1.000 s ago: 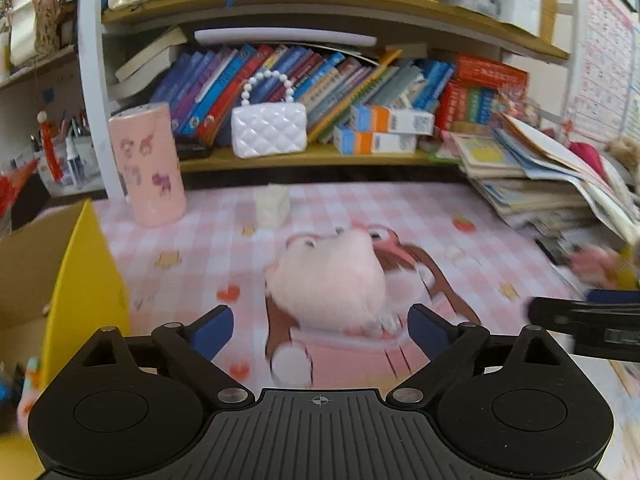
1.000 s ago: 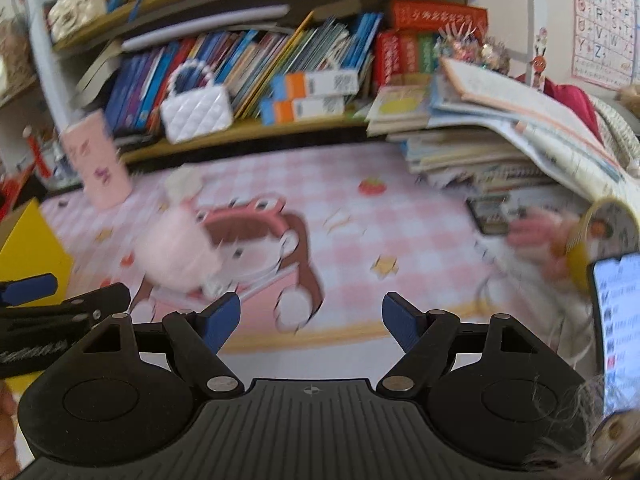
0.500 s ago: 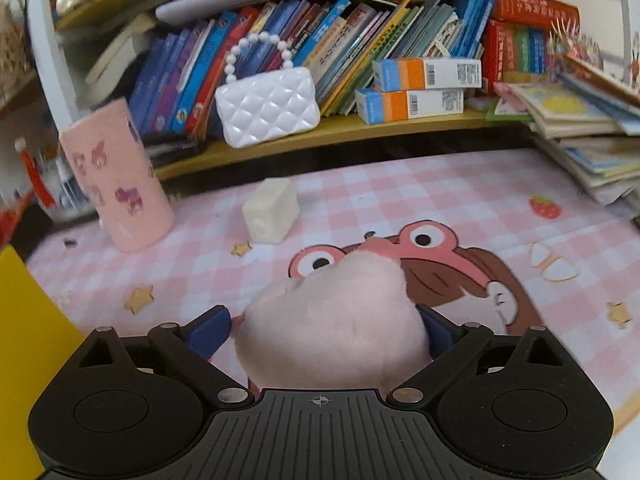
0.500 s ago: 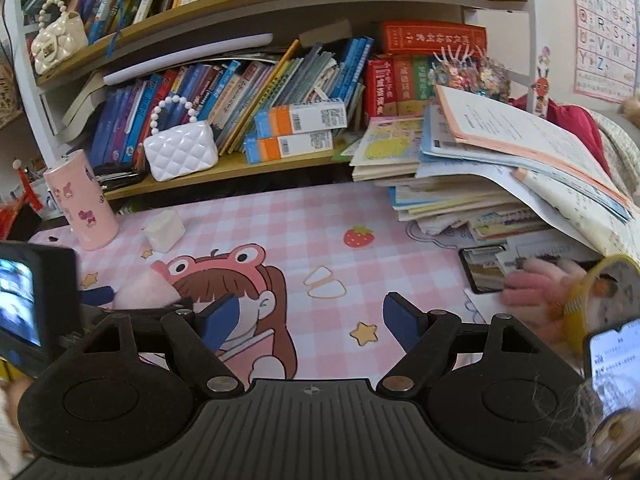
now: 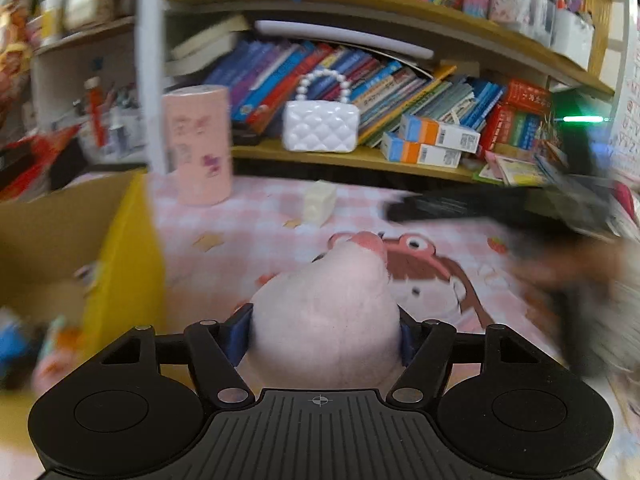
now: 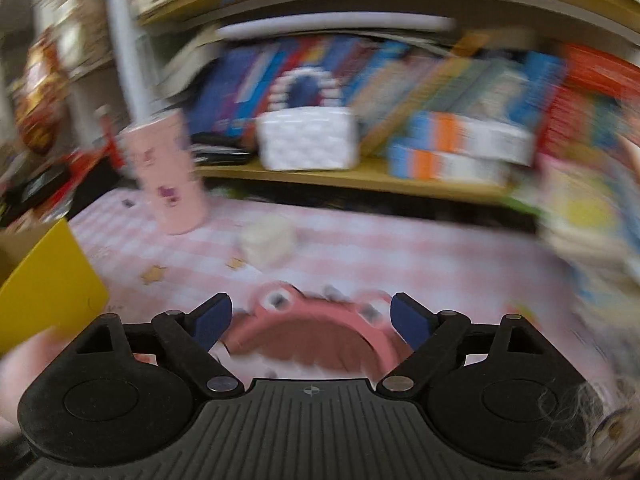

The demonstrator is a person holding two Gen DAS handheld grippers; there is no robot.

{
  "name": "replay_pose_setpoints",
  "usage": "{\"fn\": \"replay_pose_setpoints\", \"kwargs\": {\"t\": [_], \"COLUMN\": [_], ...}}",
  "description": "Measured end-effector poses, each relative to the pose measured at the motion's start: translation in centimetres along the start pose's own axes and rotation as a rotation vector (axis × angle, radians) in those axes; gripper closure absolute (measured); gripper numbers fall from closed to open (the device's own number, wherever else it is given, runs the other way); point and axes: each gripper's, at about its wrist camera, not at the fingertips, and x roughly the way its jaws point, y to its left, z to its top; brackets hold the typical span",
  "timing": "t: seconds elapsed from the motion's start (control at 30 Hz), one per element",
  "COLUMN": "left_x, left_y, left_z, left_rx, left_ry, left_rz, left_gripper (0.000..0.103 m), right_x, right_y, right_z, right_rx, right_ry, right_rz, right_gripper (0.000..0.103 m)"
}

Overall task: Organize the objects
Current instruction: 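Grasp the pink plush pig with the left tool while the right tool grasps the white eraser, then carry the pink pig and white eraser over the yellow box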

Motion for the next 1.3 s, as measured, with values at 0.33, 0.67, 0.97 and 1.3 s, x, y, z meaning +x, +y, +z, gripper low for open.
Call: {"fn": "replay_pose_setpoints", "kwargs": {"t": [0.33, 0.67, 0.97, 1.3], "left_x": [-7.9, -8.9, -8.7, -9.8], "left_y": [1.9, 3.3, 4.1, 5.6], "left_z": [-2.9, -3.5, -4.0, -5.8], "left_rx": [-0.094, -0.12, -0.006, 0.073], "left_ry": [-0.031, -0.083, -0.071, -0.062], "left_rz": [0.119, 0.074, -0.063, -0.204], "left_gripper": [0.034, 0.034, 0.034, 0.033], "right_x": [14.9, 13.1, 1.5, -10.7], "right_y": [2.9, 2.6, 2.4, 7.3], "right_z": [3.5, 2.8, -2.2, -9.5], "right_rx": [-0.204, -0.052, 0.119, 0.245], "right_ry": [0.056, 0.101, 0.078, 0.111], "right_rz": [0.057, 0.06, 0.038, -0.009], "right_gripper": [0.02, 0.066, 0.074, 0.077]}}
